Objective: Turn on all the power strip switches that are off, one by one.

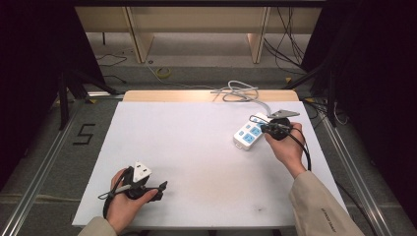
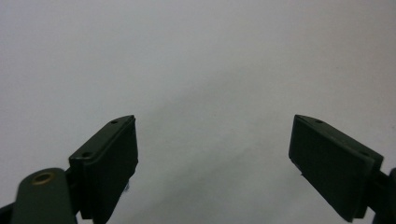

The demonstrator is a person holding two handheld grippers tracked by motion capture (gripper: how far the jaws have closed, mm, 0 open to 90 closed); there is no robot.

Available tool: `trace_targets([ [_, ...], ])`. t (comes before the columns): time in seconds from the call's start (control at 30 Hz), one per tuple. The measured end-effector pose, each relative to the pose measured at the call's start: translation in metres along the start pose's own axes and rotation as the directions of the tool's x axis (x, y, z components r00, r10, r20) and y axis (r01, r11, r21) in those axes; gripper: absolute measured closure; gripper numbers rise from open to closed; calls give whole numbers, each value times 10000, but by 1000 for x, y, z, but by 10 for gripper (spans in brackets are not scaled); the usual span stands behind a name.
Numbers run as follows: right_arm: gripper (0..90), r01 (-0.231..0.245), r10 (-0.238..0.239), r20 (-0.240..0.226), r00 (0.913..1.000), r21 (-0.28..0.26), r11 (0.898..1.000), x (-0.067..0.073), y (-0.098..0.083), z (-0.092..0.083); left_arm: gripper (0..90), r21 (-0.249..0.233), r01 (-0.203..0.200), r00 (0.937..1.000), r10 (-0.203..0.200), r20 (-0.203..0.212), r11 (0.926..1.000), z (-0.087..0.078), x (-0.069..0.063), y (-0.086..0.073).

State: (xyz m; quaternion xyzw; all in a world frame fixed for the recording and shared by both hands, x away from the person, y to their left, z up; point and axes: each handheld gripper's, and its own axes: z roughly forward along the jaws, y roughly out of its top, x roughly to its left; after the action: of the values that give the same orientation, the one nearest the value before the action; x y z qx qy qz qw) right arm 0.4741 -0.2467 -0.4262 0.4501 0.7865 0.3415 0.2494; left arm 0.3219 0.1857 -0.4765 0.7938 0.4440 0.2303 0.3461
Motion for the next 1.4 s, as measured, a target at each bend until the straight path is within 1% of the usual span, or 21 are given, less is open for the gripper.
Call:
trace_targets([
  [0.67, 900, -17, 14, 107, 9999, 228, 9997, -7, 10, 17, 153, 21, -38, 10000, 38, 23, 10000, 1, 0, 0],
  [0.9, 900, -87, 83, 156, 9998, 301, 9995, -12, 16, 24, 153, -5, -26, 10000, 26, 12, 10000, 1, 0, 0],
  [1.4, 900, -156, 146, 199, 9997, 502, 9986, -16, 22, 38, 153, 18, 2, 10000, -2, 38, 10000, 1, 0, 0],
])
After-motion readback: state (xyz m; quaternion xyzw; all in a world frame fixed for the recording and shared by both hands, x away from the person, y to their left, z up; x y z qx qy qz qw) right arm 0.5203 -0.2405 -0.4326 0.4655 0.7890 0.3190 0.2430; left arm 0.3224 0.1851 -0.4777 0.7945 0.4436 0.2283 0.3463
